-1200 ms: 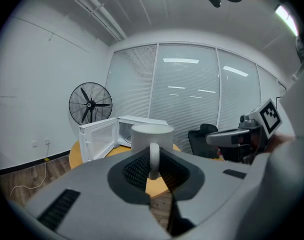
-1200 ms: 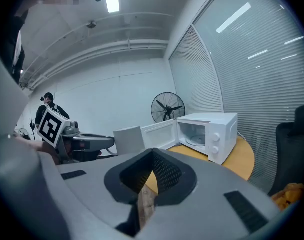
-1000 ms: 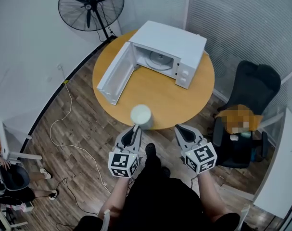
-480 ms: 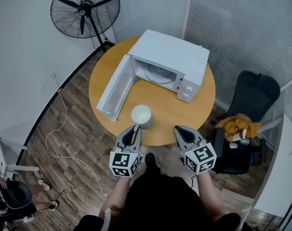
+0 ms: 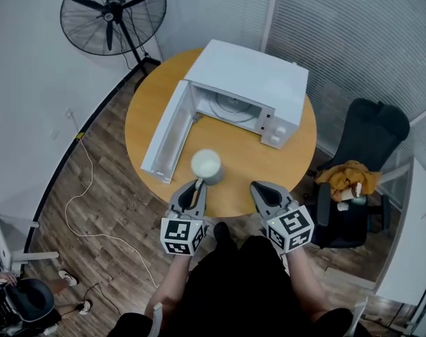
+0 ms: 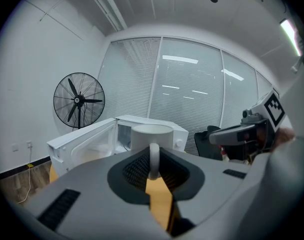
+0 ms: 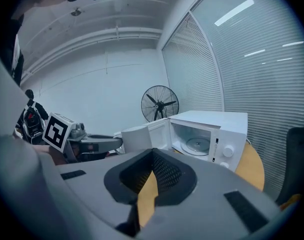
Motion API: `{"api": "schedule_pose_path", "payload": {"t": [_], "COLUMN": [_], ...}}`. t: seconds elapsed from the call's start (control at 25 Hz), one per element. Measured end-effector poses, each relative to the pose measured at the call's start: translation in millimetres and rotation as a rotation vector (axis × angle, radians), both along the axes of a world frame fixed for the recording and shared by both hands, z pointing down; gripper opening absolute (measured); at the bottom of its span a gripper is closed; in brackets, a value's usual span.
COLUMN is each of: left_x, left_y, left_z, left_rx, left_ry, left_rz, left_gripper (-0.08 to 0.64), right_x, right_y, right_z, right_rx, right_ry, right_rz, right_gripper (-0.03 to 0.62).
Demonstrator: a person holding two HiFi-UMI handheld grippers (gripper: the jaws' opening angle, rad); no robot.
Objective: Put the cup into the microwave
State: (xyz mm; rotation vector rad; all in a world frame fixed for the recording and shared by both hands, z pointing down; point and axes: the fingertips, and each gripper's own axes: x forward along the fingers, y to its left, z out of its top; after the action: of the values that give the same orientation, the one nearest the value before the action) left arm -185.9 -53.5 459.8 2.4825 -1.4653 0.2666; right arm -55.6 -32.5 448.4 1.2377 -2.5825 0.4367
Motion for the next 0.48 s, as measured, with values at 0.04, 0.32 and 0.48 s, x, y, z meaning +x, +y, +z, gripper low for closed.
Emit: {"api": "schedule_pose_path", "payload": {"t": [0.04, 0.32, 0.48], "left_x": [0, 5, 5], "left_y": [-2, -14, -24], "left_z": [2, 14, 17], "left_rx": [-0.004, -0.027, -0.031], "left_ry": [0.0, -0.006, -0.008], "left_rz": [0.005, 0.035, 0.031], "left_gripper": [0.037, 0.037, 0.037], "right_x": [-2, -5, -5], "right_y": [-1, -9, -17], "right_z": [1, 8, 10], "right_rx": [-0.002, -0.029, -0.033], "right_ry": [0.003, 0.005, 0.0], "right_rz": [0.0, 0.012, 0.007], "right_gripper": [0.009, 0.009, 0.009]}}
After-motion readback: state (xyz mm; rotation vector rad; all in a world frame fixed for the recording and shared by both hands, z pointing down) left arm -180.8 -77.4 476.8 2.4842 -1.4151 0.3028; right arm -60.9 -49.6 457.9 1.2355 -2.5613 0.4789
